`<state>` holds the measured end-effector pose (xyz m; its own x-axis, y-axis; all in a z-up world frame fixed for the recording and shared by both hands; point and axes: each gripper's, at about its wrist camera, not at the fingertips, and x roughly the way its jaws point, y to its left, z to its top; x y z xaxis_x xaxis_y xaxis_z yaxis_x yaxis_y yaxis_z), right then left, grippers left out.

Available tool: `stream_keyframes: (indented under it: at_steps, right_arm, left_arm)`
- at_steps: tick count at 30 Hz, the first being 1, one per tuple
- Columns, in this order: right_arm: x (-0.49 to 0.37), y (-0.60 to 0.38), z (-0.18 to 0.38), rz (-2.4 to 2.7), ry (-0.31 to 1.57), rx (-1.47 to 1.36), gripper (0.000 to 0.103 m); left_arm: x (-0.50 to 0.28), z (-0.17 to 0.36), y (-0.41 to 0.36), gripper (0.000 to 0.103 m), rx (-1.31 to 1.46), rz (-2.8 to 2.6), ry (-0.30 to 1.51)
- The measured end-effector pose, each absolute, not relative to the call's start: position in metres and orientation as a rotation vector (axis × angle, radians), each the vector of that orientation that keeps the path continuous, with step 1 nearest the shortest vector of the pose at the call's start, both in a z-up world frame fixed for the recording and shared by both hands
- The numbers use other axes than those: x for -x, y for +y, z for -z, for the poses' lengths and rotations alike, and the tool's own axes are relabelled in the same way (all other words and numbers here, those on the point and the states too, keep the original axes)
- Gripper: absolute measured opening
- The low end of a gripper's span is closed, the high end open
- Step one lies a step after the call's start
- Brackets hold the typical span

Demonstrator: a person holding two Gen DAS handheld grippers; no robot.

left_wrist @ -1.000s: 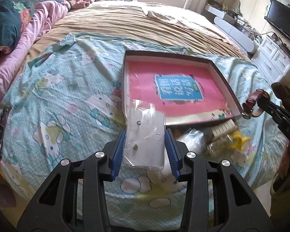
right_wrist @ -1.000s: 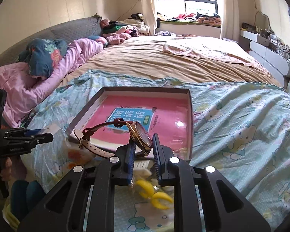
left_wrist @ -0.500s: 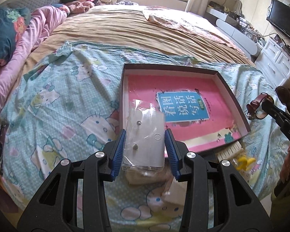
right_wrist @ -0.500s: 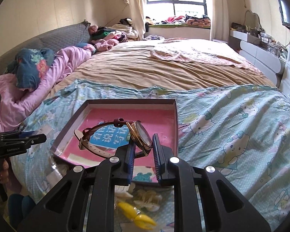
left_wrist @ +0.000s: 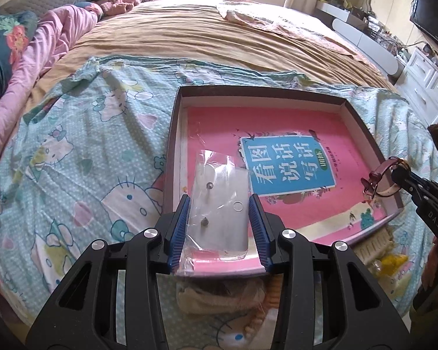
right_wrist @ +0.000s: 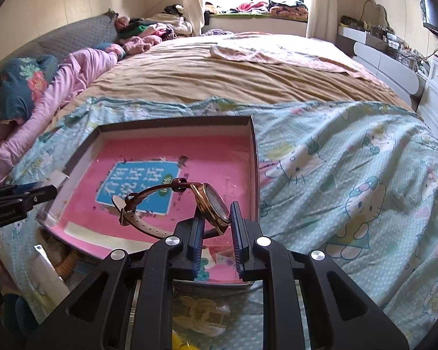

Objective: Organize jewelry
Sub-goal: 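Carry the watch and bag into the pink tray and open both tools, then lift both open tools away from the tray back toward the loose items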

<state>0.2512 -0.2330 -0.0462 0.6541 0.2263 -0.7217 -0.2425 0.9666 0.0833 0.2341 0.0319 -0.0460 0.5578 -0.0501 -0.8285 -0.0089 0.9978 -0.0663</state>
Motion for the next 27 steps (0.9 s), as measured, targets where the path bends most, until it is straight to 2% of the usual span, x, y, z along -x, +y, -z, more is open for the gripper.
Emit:
stream_keyframes:
  at_steps: [11, 13, 15, 17, 19, 21, 23, 25, 27]
  right_arm:
    - [-0.257, -0.227, 0.070, -0.234, 0.881, 0.043, 0.017]
    - [-0.256, -0.227, 0.072, -0.224, 0.888, 0.044, 0.021]
    - [-0.255, -0.228, 0.073, -0.227, 0.892, 0.036, 0.030]
    - [-0.252, -0.230, 0.070, -0.216, 0.873, 0.033, 0.044]
    - [-0.248, -0.232, 0.065, -0.219, 0.858, 0.022, 0.046]
    - [-0.246, -0.234, 0.060, -0.214, 0.852, 0.014, 0.058]
    - [-0.242, -0.237, 0.054, -0.209, 0.831, 0.001, 0.063]
    - [-0.238, -0.241, 0.047, -0.209, 0.818, -0.016, 0.071]
    - [-0.234, -0.243, 0.041, -0.204, 0.803, -0.030, 0.080]
  left_arm:
    - [-0.239, 0.064, 0.030, 0.033, 0.082, 0.025, 1.009]
    - [-0.240, 0.065, 0.030, 0.033, 0.081, 0.026, 1.010]
    - [-0.240, 0.065, 0.029, 0.033, 0.081, 0.028, 1.011]
    - [-0.242, 0.065, 0.028, 0.033, 0.080, 0.031, 1.012]
    - [-0.242, 0.064, 0.027, 0.033, 0.077, 0.029, 1.013]
    - [-0.243, 0.064, 0.026, 0.035, 0.076, 0.027, 1.013]
    - [-0.243, 0.063, 0.025, 0.042, 0.074, 0.029, 1.013]
    - [-0.243, 0.061, 0.024, 0.057, 0.074, 0.029, 1.012]
    - [-0.242, 0.058, 0.023, 0.058, 0.071, 0.030, 1.007]
